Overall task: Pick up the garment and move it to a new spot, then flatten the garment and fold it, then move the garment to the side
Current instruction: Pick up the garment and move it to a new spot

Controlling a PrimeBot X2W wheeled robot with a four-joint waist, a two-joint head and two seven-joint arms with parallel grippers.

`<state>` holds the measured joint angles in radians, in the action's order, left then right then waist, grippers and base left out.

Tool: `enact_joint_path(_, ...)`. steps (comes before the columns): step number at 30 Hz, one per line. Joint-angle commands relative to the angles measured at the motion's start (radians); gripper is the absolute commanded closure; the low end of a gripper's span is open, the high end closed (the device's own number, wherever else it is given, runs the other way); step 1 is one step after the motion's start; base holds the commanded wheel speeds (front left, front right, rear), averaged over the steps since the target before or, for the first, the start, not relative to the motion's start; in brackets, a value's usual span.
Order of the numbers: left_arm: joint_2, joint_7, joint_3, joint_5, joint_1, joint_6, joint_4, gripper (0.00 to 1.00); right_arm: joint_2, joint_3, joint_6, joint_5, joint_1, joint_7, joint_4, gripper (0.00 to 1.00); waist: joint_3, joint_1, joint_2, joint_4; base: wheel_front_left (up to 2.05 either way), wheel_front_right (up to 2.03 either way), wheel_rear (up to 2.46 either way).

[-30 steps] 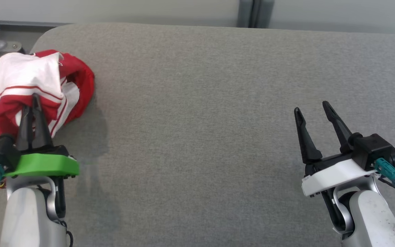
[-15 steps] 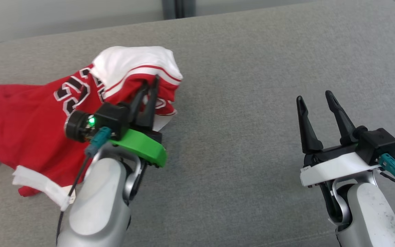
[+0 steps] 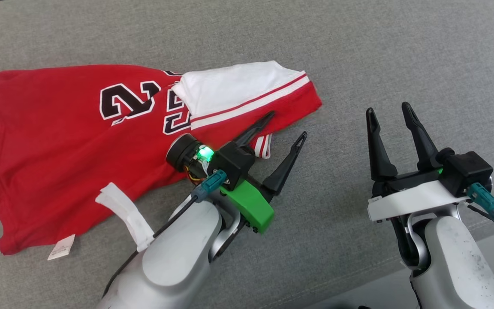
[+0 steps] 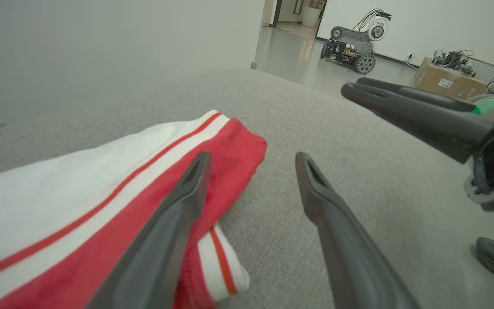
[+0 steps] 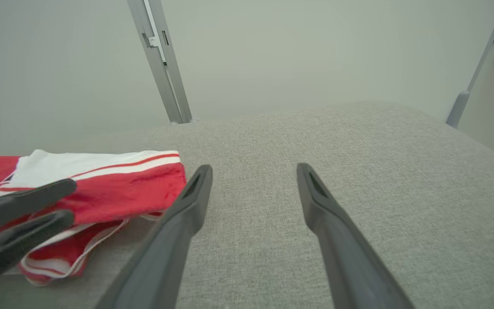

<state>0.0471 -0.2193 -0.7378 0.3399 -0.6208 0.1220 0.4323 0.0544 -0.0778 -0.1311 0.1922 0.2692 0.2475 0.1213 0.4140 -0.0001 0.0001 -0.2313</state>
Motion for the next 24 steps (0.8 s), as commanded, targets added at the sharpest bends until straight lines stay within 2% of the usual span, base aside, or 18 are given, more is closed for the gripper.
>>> enact_joint_path(1,0.006,-0.016,0.0,0.0,-0.02,-0.012,-0.008,0.0,-0.001,-0.002,0.001,0.001,0.011,0.007,0.006,0.0,0.001,0.0001,-0.0001,0.0,0.0,0.0,0.0)
enact_joint_path(5,0.009,-0.04,0.027,-0.008,-0.011,-0.047,-0.049,0.0,0.001,-0.003,0.001,-0.012,0.003,0.008,0.018,0.0,-0.053,0.0001,-0.0001,0.052,0.0,0.0,0.0)
enact_joint_path(9,0.039,-0.045,0.095,-0.005,0.048,-0.098,-0.111,0.0,0.013,0.003,0.001,-0.022,-0.02,0.001,0.021,0.0,-0.11,0.0001,-0.0001,0.108,0.0,0.0,0.0)
enact_joint_path(16,0.112,-0.046,0.286,0.025,0.187,-0.191,-0.222,0.0,0.026,0.012,0.001,-0.025,-0.058,-0.037,-0.003,0.0,-0.176,0.0001,-0.0001,0.201,0.0,0.0,0.0)
enact_joint_path(20,0.139,-0.046,0.397,0.048,0.28,-0.223,-0.243,0.0,0.031,0.018,0.001,-0.025,-0.082,-0.057,-0.017,0.0,-0.207,0.0001,-0.0001,0.241,0.0,0.0,0.0)
enact_joint_path(24,0.15,-0.046,0.482,0.052,0.363,-0.234,-0.254,0.0,0.033,0.025,0.001,-0.027,-0.107,-0.076,-0.028,0.0,-0.237,0.0001,-0.0001,0.268,0.0,0.0,0.0)
